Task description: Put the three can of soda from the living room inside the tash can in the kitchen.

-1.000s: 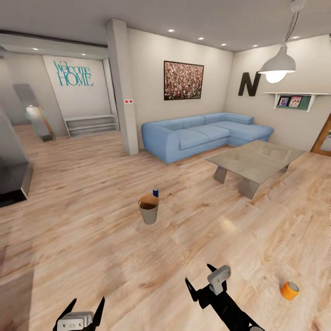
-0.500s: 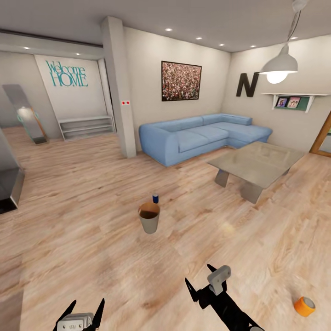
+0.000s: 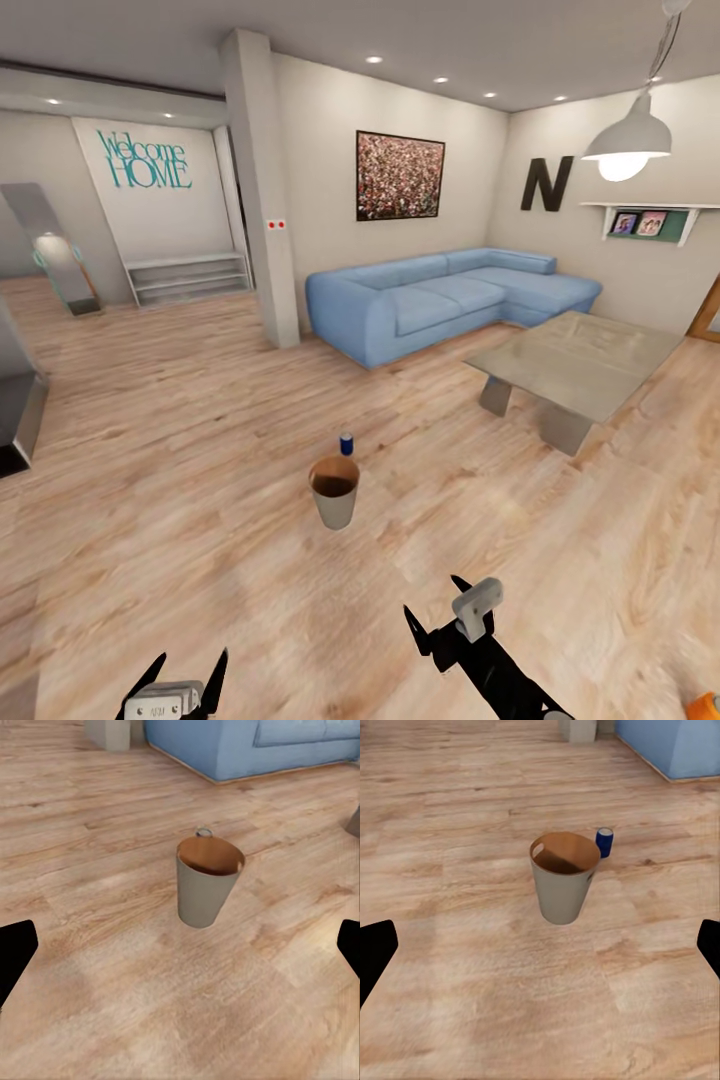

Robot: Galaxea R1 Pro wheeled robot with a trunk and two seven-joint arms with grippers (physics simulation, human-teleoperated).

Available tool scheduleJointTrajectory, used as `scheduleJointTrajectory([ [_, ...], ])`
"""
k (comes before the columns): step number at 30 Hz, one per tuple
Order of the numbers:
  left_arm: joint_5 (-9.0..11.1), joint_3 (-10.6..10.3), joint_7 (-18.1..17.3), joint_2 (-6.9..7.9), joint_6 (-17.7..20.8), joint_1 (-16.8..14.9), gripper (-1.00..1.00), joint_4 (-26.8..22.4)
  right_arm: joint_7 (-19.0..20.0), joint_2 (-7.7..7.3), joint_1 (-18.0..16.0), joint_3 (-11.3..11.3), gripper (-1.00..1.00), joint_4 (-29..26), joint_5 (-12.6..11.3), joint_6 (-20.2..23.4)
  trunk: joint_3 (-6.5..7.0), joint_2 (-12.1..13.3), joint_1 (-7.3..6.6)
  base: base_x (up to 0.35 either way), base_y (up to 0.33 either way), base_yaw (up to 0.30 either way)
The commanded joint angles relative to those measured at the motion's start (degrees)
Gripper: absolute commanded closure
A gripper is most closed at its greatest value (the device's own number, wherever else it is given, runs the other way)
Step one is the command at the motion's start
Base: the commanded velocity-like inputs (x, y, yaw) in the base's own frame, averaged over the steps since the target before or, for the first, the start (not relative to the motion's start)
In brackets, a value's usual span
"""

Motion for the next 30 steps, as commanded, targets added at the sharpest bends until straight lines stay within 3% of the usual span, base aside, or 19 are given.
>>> scheduleJointTrajectory([
  [1, -0.02, -0.01, 0.03, 0.0, 0.0, 0.02, -1.0, 0.0, -0.02, 0.0, 0.0, 0.01, -1.0, 0.27, 0.0, 0.0, 0.0, 0.0, 0.0, 0.294, 0.153, 0.0],
  [30, -0.03, -0.05, -0.01, 0.0, 0.04, 0.0, -1.0, 0.0, 0.0, 0.0, 0.0, 0.02, -1.0, 0.88, 0.0, -0.06, 0.0, 0.0, 0.0, 0.294, 0.153, 0.0],
])
